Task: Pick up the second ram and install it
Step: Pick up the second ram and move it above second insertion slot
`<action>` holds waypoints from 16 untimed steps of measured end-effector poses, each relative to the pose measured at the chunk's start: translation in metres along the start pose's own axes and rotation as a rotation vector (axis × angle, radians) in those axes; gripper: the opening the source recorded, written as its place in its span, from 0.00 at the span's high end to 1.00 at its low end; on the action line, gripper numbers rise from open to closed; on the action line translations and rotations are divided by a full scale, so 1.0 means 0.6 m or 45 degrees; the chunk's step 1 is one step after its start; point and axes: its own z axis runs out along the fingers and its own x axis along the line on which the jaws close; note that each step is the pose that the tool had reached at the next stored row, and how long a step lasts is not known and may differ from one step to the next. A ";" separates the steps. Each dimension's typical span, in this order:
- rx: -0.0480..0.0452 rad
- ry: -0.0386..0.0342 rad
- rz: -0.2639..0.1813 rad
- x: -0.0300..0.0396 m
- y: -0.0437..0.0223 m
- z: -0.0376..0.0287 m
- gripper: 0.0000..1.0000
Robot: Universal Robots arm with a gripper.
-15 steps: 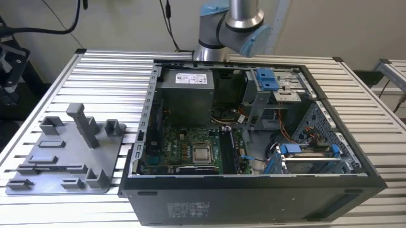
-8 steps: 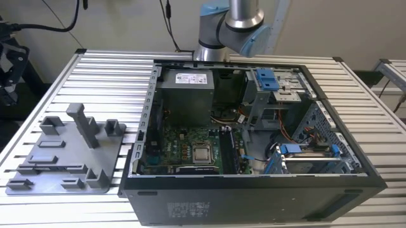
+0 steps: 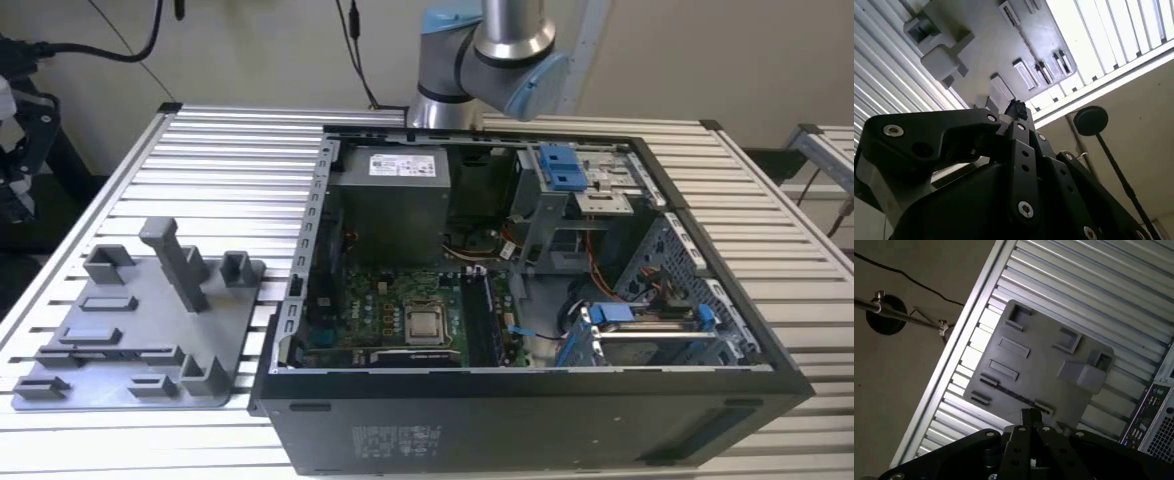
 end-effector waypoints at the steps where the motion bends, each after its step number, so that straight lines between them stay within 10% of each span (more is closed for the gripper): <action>1: 0.000 0.0013 -0.022 0.000 0.000 0.000 0.89; 16: 0.001 0.0234 -0.366 0.000 0.000 0.000 0.89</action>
